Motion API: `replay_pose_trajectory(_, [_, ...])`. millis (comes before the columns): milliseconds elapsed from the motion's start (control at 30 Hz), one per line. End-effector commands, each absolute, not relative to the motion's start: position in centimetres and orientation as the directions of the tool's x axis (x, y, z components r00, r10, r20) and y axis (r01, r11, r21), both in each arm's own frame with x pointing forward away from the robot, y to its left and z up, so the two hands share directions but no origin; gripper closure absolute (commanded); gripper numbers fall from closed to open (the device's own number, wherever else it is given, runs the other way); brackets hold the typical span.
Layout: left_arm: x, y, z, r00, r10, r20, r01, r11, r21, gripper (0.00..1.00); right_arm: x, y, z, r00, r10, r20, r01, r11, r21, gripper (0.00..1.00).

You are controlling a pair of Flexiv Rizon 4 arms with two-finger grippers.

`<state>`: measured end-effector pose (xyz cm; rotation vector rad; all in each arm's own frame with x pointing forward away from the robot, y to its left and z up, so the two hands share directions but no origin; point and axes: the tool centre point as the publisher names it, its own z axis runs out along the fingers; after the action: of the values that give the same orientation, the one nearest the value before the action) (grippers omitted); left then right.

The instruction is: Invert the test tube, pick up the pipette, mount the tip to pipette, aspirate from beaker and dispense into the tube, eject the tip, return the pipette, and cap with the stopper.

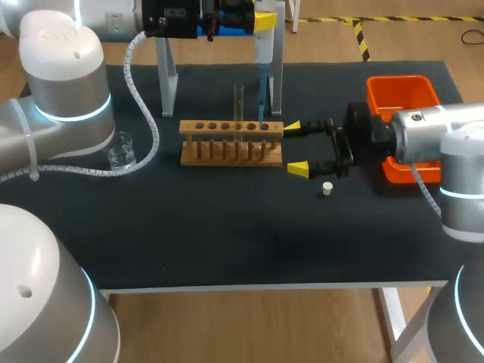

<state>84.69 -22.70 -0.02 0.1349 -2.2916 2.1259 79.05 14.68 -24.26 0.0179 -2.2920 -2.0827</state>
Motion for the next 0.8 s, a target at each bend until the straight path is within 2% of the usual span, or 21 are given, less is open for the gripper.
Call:
replay_pose_trajectory(33, [84.7, -22.7, 0.0, -0.996, -0.054, 0.067, -0.071, 0.072, -0.995, 1.0, 79.0, 14.6, -24.2, -0.999, -0.038, 0.026, 0.022, 0.098, 0.995, 0.0])
replay_pose_trajectory(467, [84.7, -22.7, 0.0, -0.996, -0.054, 0.067, -0.071, 0.072, -0.995, 1.0, 79.0, 14.6, -24.2, -0.999, -0.038, 0.026, 0.022, 0.098, 0.995, 0.0])
replay_pose_trajectory(800, [85.5, -16.7, -1.0, -0.988, -0.143, 0.054, -0.062, 0.055, -0.997, 1.0, 79.0, 14.6, -24.2, -0.999, -0.038, 0.026, 0.022, 0.098, 0.995, 0.0])
